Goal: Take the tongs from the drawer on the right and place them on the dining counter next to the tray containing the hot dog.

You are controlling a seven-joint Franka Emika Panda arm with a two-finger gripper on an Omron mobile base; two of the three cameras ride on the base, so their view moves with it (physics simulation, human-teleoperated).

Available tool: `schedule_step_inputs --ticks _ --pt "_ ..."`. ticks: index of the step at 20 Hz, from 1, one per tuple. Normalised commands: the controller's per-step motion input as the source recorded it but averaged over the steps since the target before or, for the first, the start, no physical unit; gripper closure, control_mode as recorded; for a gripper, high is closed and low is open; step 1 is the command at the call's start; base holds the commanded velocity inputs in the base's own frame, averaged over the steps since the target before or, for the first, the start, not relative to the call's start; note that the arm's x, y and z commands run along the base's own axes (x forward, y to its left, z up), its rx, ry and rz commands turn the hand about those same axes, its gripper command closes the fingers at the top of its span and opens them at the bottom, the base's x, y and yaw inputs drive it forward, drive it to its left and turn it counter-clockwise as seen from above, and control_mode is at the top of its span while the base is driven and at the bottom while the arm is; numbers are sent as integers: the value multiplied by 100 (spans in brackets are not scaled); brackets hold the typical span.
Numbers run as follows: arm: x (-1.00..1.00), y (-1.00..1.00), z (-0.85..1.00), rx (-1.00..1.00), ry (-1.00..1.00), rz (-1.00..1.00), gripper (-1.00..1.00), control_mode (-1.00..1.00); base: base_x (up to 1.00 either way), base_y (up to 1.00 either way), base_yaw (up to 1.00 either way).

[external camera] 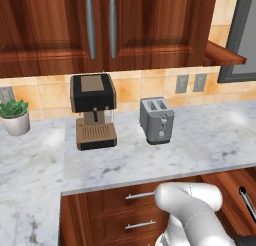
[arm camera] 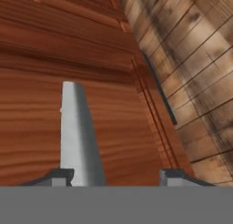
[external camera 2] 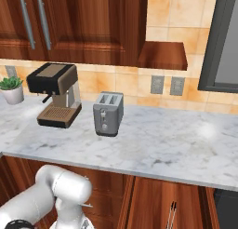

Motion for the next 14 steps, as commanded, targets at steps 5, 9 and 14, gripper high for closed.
schedule_step_inputs --ticks 5,9,14 --pt "-75 0 63 1 -7 0 -100 -100 0 0 0" --pt "-2 16 73 0 5 0 -100 -100 0 0 0" --pt "32 21 52 0 29 0 -100 -100 0 0 0"
